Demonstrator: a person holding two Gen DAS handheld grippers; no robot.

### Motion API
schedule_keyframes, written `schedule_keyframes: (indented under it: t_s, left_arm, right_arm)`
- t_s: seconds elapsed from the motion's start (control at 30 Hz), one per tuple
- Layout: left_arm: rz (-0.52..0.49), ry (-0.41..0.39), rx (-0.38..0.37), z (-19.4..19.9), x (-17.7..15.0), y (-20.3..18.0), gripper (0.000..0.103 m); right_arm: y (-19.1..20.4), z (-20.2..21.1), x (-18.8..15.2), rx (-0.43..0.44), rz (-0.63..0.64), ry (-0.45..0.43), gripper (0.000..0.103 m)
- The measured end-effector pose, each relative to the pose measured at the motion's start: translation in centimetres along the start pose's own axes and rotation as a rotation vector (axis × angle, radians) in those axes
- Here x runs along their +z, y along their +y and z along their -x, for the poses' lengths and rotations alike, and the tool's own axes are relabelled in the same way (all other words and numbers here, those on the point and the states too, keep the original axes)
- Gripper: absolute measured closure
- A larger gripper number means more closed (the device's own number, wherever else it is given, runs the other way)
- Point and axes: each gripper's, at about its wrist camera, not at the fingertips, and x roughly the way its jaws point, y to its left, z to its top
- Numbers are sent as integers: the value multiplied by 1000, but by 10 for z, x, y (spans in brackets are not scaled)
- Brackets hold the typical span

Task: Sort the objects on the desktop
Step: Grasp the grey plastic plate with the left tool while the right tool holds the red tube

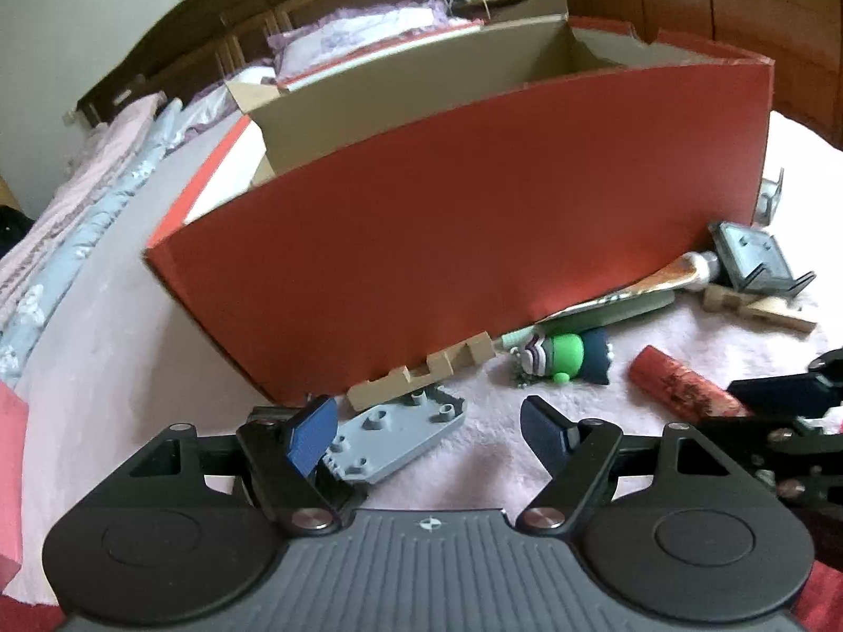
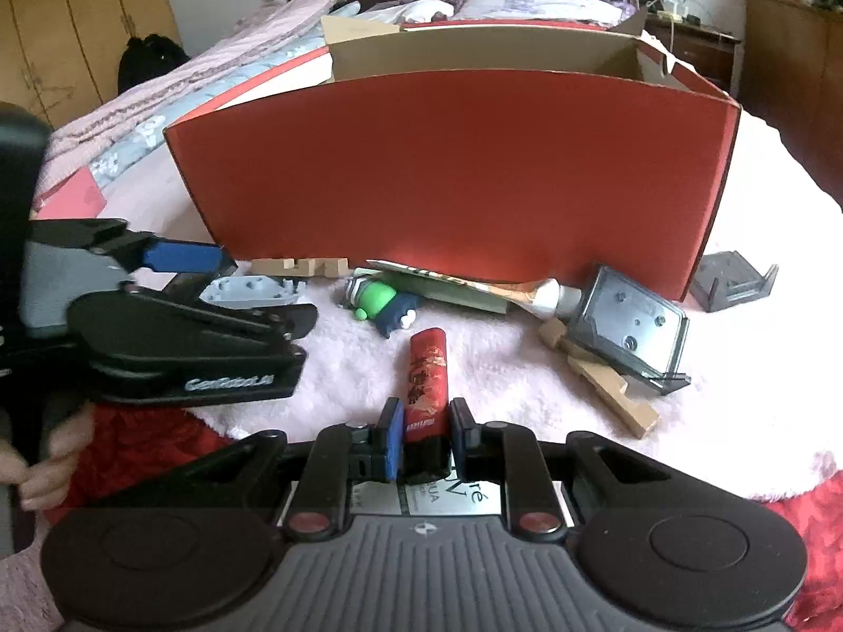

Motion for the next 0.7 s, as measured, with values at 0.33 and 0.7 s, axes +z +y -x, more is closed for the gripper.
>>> schedule_keyframes:
  t_s: [0.33, 0.7]
  left_arm:
    - [193, 59, -33, -12, -12, 43, 80]
    - [196, 52, -83, -1, -16, 44, 81]
  right_arm:
    - [-1, -4, -3, 10, -25, -5, 82]
    - [-9, -20, 5, 41, -98, 26, 73]
